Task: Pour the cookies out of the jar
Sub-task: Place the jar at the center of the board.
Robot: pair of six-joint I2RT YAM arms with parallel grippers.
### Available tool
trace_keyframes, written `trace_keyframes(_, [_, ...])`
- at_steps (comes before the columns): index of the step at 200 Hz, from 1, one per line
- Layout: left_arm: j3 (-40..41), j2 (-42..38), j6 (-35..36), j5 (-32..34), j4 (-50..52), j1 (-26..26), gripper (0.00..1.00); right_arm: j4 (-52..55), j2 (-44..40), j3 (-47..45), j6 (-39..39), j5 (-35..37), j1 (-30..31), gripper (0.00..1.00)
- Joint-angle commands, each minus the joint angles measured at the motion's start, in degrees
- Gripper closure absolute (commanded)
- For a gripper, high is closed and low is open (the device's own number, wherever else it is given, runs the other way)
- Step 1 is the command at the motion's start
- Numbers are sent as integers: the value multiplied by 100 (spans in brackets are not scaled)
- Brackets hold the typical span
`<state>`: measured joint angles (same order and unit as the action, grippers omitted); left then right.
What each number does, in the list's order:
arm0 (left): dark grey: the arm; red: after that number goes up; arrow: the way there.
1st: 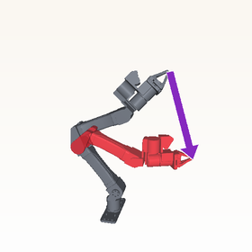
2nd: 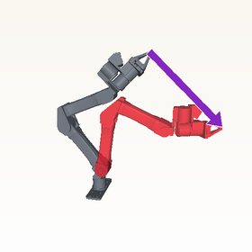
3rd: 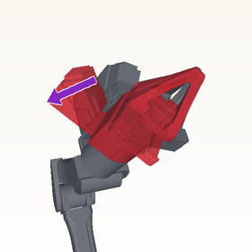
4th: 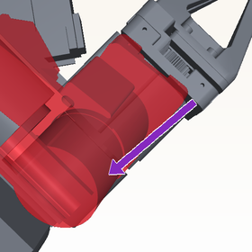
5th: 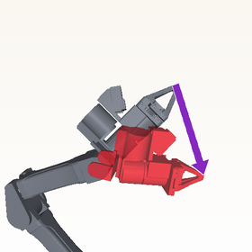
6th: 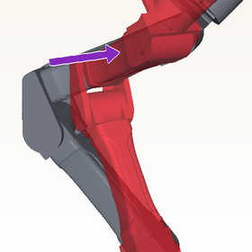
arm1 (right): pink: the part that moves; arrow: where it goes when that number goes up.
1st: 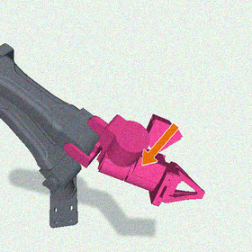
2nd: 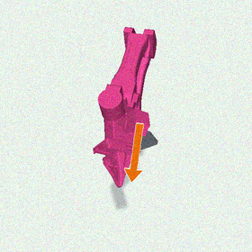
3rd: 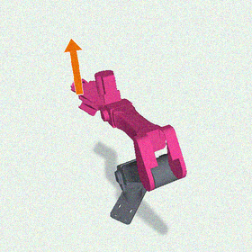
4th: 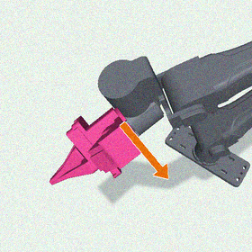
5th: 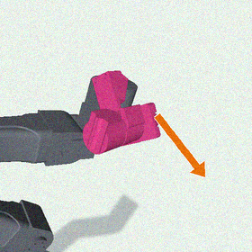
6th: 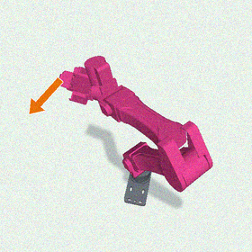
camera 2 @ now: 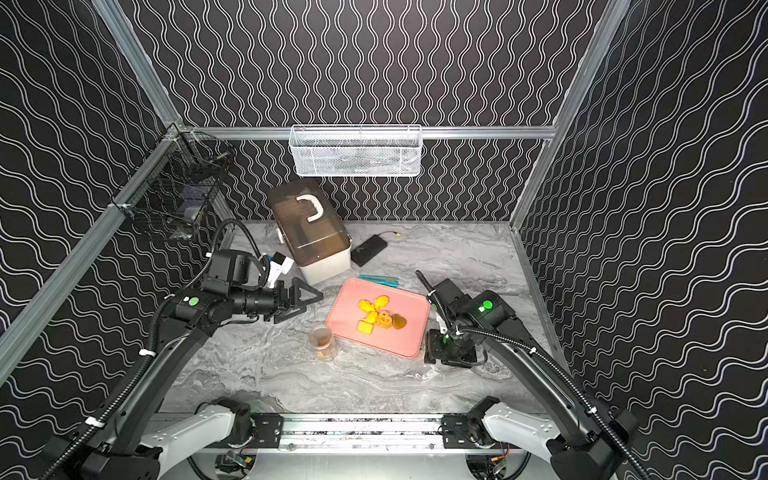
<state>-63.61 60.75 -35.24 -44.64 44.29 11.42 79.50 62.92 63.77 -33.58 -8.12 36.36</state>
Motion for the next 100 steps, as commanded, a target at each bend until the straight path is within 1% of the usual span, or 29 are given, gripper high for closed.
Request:
trace_keyframes(1, [0,-11,191,42,23,1,1,-259,28,-219,-265,162,127,39])
trace_keyframes(36, [11,-23,193,52,27,1,1,-491,89,-567,-319,157,249,39])
trace_keyframes(84, [58,-63,210,65,53,1,1,-470,325,-690,-236,731,254,38])
trace_keyframes(100, [36,-63,227,69,96,-4,1,-508,400,-699,-221,770,249,38])
